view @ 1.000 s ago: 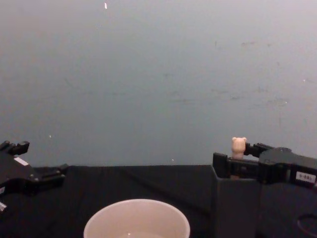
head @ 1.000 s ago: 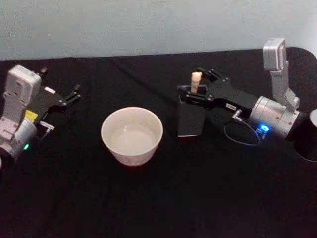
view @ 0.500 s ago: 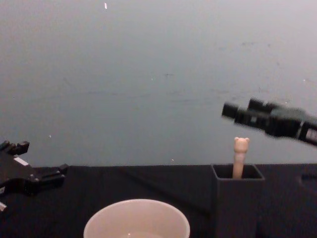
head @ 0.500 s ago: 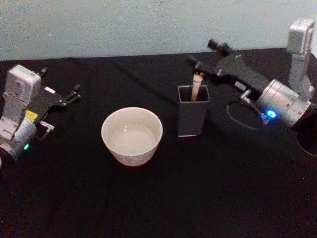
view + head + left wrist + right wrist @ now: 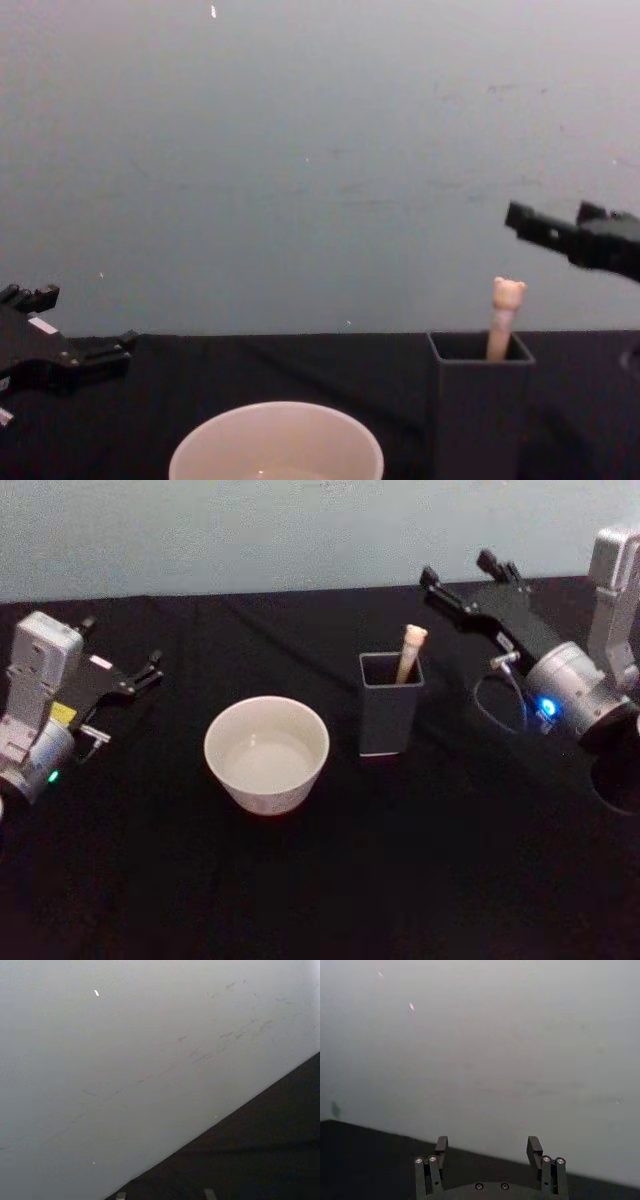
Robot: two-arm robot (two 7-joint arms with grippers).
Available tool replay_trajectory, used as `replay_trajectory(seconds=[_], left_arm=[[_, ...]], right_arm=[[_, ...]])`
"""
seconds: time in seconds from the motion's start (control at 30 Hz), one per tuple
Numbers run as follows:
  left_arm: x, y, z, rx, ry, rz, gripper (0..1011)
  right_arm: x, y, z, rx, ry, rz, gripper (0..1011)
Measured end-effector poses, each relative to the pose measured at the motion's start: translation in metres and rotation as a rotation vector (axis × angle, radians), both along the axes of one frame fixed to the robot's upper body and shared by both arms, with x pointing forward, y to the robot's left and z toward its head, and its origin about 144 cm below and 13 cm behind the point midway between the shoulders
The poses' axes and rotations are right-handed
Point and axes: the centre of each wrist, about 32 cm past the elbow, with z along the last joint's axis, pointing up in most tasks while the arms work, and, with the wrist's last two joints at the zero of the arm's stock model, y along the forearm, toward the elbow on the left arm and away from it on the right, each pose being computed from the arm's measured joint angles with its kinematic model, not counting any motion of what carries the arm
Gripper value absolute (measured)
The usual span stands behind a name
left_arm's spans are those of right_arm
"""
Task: Pick up the stirring spoon with one hand, stir inside the cup, then place it back in its original position.
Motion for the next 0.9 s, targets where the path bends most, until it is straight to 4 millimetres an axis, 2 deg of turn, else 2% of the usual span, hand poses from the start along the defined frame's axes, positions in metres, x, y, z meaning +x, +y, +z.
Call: replay_trajectory(seconds=[0.4, 0.9], left_arm=[[0.0, 0.0, 0.0, 0.0, 0.0, 0.0, 1001], [0.0, 0.0, 0.0, 0.0, 0.0, 0.0, 1001]], right_arm=[[-0.015, 0.001, -0.028, -0.059, 0.128, -0.035, 1000], [-0.023, 0.004, -0.034, -0.077, 0.172, -0.01, 1000]])
